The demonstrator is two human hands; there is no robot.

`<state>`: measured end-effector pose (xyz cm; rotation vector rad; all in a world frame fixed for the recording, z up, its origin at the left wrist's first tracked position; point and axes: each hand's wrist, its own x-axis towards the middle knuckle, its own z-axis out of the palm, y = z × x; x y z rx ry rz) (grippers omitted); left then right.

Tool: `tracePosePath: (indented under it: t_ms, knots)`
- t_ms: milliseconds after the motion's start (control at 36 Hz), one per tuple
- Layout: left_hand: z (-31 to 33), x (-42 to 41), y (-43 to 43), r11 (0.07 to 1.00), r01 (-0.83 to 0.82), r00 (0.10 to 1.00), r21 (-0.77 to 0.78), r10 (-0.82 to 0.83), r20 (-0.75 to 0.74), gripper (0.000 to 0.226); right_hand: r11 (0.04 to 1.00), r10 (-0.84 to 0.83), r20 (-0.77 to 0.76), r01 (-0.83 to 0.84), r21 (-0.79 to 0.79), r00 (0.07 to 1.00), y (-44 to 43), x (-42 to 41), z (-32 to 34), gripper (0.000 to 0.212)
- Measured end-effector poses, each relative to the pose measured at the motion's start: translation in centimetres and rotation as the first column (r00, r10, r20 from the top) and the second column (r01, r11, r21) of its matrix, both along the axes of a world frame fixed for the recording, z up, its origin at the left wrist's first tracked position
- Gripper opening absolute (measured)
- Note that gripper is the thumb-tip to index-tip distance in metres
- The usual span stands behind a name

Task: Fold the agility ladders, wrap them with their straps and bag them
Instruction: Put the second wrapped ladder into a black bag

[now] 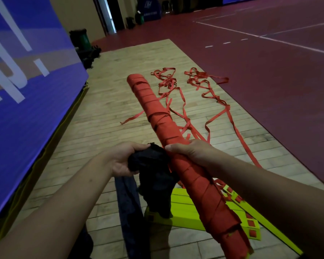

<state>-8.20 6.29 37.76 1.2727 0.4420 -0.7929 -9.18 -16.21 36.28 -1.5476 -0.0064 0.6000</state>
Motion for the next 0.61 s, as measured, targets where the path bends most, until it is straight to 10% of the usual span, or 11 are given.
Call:
tracePosePath:
  t_ms: [278,611]
  knots:
    - [-0.8,2.4,2.9,0.939,-0.341,0.937,0.035,0.336,0.098,0.030,0.944,0.151,0.218,-0.074,-0.322,0.964,1.0,0.0,-0.4,0.056]
    - [-1.2,2.6,10.5,0.606,-0.792,0.578,-0.081,0.785,0.224,0.025,0.780,0.461,0.243,-0.260,-0.568,0.853,0.9,-0.9,-2.1,0.054]
